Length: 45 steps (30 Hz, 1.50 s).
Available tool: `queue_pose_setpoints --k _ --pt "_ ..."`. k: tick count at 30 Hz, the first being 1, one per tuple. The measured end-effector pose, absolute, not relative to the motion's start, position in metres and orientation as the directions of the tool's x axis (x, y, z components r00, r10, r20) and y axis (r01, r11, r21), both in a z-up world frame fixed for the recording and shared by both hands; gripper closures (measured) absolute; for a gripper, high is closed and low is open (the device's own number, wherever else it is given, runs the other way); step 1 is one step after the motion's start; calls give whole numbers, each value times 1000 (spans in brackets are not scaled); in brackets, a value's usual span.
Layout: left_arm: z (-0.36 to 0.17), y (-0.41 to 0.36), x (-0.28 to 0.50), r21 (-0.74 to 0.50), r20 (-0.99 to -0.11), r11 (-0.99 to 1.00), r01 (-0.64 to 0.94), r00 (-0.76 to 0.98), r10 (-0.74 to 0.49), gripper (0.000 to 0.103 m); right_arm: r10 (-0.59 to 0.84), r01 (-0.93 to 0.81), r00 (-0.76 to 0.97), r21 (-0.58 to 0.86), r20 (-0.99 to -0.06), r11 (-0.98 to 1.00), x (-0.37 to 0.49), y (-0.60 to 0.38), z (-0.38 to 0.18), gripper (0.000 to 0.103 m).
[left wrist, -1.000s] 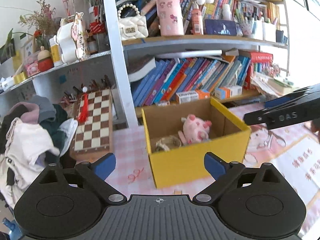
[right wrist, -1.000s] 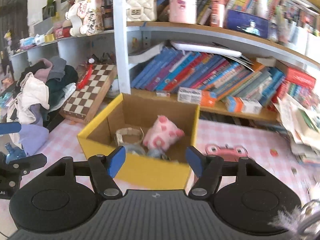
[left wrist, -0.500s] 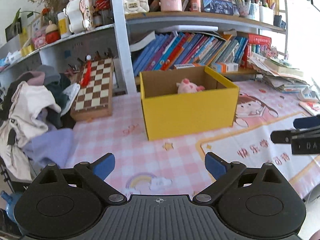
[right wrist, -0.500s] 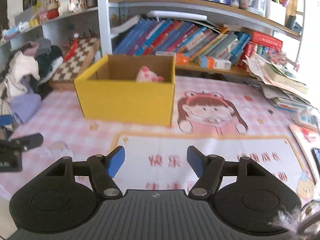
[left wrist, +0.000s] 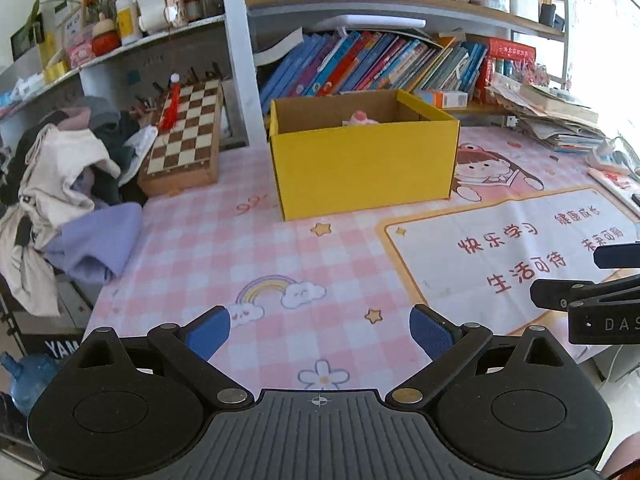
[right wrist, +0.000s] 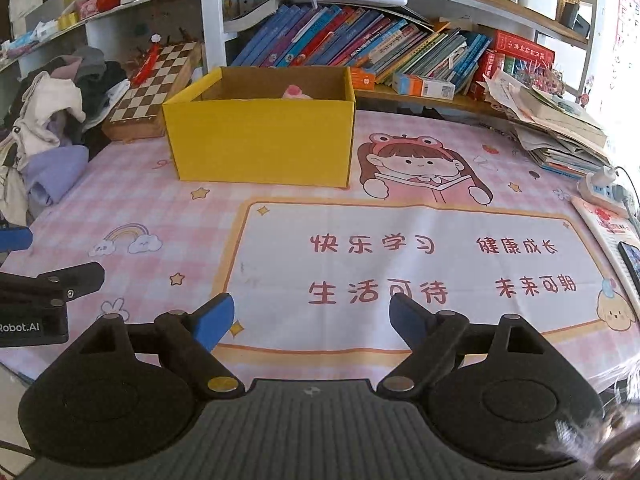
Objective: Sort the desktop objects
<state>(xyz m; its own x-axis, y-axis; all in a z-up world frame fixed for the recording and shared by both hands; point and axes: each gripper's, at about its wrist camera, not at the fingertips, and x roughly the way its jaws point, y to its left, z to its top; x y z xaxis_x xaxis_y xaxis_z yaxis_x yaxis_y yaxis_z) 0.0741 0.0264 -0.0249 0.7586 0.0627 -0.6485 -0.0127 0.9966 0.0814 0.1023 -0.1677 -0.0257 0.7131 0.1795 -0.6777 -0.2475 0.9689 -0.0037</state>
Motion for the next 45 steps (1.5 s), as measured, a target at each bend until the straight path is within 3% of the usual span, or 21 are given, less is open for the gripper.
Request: queue_pose_setpoints --k 20,45 --pt "-27 24 64 93 -655 996 -9 752 68 0 186 -269 705 -15 -685 963 96 -168 -24 6" --pt "-29 24 64 100 -661 995 -2 747 68 0 192 -294 693 -29 -695 955 98 -164 -24 4"
